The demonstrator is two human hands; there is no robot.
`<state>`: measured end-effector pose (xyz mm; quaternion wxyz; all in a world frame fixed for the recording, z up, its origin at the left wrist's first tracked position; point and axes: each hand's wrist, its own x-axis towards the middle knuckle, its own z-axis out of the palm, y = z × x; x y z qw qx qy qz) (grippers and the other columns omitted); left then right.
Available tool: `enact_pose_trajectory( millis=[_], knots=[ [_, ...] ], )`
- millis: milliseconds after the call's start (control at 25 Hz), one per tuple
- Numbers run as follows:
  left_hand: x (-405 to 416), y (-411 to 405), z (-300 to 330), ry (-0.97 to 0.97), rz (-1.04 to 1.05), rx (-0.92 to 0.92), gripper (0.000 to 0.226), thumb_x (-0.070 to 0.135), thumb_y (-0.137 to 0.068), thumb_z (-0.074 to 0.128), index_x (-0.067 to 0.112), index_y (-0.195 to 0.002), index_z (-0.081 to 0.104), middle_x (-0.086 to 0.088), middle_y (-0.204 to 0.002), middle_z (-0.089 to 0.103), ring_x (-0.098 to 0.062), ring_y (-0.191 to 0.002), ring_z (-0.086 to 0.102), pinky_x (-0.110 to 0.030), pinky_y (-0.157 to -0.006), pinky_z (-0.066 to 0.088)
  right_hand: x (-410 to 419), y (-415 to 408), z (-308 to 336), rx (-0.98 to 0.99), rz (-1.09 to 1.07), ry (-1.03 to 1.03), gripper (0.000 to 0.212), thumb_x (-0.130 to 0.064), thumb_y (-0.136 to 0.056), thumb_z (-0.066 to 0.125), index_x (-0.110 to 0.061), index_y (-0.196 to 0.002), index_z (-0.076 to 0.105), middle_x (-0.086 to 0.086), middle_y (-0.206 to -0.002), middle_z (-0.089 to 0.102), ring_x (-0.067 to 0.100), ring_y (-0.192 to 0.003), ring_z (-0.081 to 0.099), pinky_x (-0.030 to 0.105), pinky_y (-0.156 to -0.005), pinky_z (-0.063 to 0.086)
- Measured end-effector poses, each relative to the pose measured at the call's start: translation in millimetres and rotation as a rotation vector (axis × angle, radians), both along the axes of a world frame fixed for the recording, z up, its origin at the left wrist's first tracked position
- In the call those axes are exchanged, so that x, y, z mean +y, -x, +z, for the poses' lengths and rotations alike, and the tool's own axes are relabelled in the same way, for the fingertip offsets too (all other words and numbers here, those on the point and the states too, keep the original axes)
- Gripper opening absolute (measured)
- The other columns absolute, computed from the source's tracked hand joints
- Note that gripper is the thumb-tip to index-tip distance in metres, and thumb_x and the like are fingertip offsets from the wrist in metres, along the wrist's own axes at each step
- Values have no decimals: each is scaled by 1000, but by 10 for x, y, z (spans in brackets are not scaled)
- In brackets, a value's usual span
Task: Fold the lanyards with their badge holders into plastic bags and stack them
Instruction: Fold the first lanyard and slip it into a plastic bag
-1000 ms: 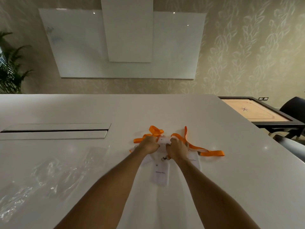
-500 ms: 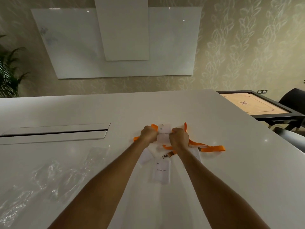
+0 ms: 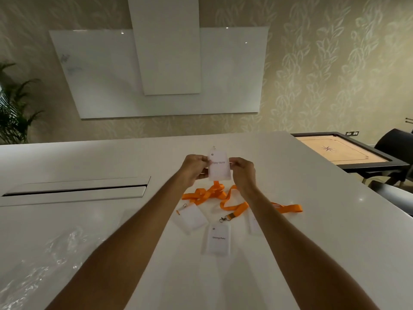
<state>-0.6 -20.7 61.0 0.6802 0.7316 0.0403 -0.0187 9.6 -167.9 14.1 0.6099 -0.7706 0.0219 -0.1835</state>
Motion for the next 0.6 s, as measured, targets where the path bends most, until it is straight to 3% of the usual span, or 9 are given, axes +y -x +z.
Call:
enact_pose_trajectory(
  millis=[120,240,360,480,600],
  knots=[
    [5,80,300,-36,-24,-83,17,4,-90,56,5,-105,63,-8,-104,67,-21,-88,65,-29,-66,55,-30,-42,59,-39,96,-82,44,9,-82,40,-10,-107,70,4,-102,72,23,-99,66,38,-86,56],
    [-18,141,507,-76,-41,-165,22,7,-90,57,5,-111,63,-9,-113,66,-24,-101,65,-36,-79,58,-13,-20,110,-114,209,-40,39,5,-88,47,-14,-117,65,6,-115,69,22,-108,64,41,-93,53],
    [-57,204,618,-76,-32,-220,22,8,-90,58,6,-112,63,-8,-116,66,-25,-104,64,-39,-84,57,29,62,225,-173,281,-55,26,-8,-92,52,-18,-113,64,-1,-108,69,20,-105,63,36,-88,53],
    [-81,266,668,-37,-24,-233,23,9,-91,57,6,-113,62,-9,-116,66,-26,-105,64,-40,-84,57,72,138,328,-190,314,-128,19,-4,-93,54,-16,-104,62,-5,-91,66,17,-89,62,25,-74,51],
    [-88,325,673,-7,-17,-233,23,12,-92,57,6,-113,62,-9,-116,66,-25,-104,64,-39,-82,57,117,215,360,-200,367,-206,22,0,-90,58,-13,-107,61,-5,-92,66,8,-79,64,17,-67,53]
  ],
)
